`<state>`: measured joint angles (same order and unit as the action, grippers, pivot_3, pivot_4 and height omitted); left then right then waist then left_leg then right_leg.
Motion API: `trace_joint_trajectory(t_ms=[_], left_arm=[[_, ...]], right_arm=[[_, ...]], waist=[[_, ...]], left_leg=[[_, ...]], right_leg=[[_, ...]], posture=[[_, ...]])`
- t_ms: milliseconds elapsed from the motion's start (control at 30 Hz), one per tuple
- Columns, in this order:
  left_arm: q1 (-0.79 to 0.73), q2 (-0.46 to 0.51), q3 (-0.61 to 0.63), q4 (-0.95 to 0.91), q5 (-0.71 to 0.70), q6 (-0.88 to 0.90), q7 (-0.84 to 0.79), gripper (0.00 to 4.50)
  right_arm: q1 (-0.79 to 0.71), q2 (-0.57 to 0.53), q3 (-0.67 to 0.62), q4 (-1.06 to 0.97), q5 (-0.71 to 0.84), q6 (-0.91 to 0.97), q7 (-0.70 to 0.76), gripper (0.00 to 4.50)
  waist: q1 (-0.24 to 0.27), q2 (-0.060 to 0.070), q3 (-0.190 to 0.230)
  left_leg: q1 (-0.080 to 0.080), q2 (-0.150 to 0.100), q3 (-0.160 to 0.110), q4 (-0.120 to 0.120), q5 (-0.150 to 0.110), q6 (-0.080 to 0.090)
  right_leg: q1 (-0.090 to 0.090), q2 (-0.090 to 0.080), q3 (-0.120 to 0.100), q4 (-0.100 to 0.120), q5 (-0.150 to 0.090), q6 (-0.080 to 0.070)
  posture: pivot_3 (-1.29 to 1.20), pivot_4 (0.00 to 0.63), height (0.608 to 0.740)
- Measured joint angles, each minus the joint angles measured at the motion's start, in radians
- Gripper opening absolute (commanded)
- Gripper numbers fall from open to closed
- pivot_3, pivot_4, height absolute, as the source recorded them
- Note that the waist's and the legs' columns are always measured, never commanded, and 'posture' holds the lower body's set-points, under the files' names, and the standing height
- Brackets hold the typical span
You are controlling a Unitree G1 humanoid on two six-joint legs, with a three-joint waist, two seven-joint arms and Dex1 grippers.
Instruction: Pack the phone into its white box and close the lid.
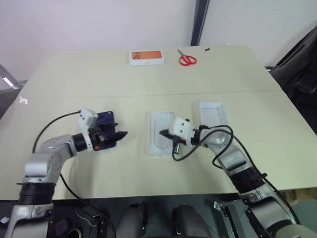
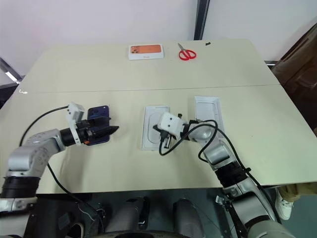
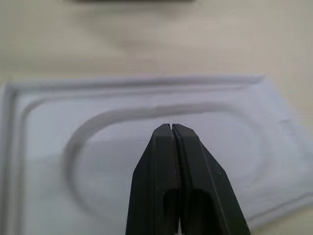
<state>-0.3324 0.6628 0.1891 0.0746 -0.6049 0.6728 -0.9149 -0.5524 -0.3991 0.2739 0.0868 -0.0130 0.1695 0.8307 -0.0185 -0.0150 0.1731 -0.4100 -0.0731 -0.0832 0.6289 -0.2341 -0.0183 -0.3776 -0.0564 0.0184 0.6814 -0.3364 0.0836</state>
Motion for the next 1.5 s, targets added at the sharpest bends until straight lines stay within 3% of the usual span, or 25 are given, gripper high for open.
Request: trace_joint_trajectory(t_ms=[133,467,767,1133,1500], left_arm=[[-0.053,0.035,0.068,0.097,-0.018,0.059,0.029,3.96],[-0.114,0.071,0.133,0.330,-0.011,0.124,0.074,3.96],[-0.178,0.074,0.142,0.444,0.008,0.197,0.119,3.96],[-0.329,0.072,0.032,0.554,0.112,0.271,0.082,3.96],[-0.372,0.053,-0.087,0.551,0.161,0.328,-0.109,3.96]], right_arm=[[-0.070,0.069,-0.025,0.002,0.017,0.002,-0.032,0.06],[-0.323,0.321,0.155,0.317,-0.151,0.017,-0.159,0.06],[-0.366,0.461,0.234,0.542,-0.213,0.012,-0.158,0.06],[-0.417,0.504,0.254,0.688,-0.289,0.019,-0.209,0.06],[-0.417,0.459,0.236,0.678,-0.287,0.031,-0.195,0.06]], waist=[[-0.003,0.000,0.000],[-0.004,0.000,0.000],[-0.002,-0.001,-0.001],[0.005,0.002,-0.006],[0.008,0.005,-0.009]], left_leg=[[0.000,0.000,0.000,-0.002,0.000,-0.001],[-0.001,0.000,0.000,-0.001,0.004,-0.007],[-0.002,0.000,0.000,0.000,0.004,-0.007],[0.000,-0.001,0.000,0.000,0.005,-0.009],[0.000,-0.002,-0.001,0.000,0.005,-0.009]], right_leg=[[-0.002,0.000,0.000,0.001,0.000,0.000],[-0.009,0.001,0.000,0.004,0.000,0.000],[-0.010,0.001,0.000,0.006,0.000,0.000],[-0.009,0.000,0.000,0.008,0.000,0.000],[-0.008,0.000,0.000,0.007,0.000,0.000]], posture=[[0.00,0.150,0.740],[0.00,0.150,0.740],[0.00,0.150,0.740],[0.00,0.150,0.740],[0.00,0.150,0.740]])
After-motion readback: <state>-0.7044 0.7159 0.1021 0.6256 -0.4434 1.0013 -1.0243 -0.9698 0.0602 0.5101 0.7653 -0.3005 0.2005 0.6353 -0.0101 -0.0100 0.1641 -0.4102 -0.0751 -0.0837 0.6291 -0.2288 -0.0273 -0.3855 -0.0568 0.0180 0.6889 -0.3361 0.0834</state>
